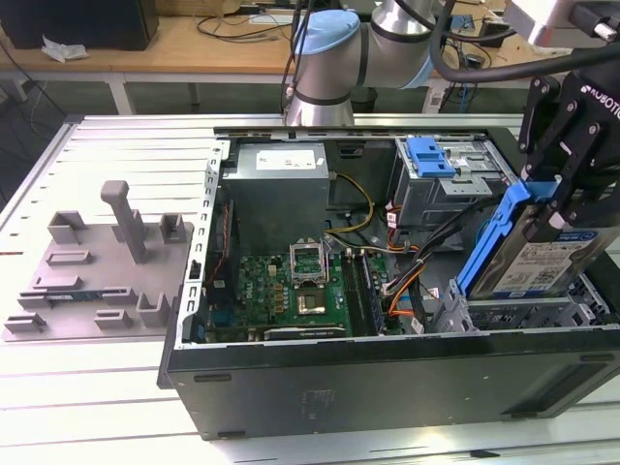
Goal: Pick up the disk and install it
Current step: 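Insert the disk into the insertion slot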
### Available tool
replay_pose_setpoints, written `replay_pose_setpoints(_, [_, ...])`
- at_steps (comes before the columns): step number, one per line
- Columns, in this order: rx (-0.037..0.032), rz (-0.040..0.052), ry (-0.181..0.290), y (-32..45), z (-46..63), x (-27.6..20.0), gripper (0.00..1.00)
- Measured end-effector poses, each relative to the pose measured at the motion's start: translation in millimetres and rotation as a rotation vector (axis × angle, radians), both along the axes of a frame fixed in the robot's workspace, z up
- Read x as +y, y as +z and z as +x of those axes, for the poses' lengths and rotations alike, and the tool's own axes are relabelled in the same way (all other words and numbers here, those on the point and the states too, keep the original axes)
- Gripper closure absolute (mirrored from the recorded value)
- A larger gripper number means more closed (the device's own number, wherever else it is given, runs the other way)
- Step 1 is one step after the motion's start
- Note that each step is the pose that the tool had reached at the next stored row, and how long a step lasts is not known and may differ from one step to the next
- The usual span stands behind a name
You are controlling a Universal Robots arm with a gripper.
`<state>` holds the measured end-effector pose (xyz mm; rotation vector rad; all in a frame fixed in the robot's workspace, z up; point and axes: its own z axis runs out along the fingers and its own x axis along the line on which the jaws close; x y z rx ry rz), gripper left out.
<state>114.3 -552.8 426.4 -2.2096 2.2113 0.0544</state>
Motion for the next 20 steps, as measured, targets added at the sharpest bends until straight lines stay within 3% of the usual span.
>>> replay_pose_setpoints(20, [0.0,0.0,0.0,-13.8,0.0,0.0,0.64])
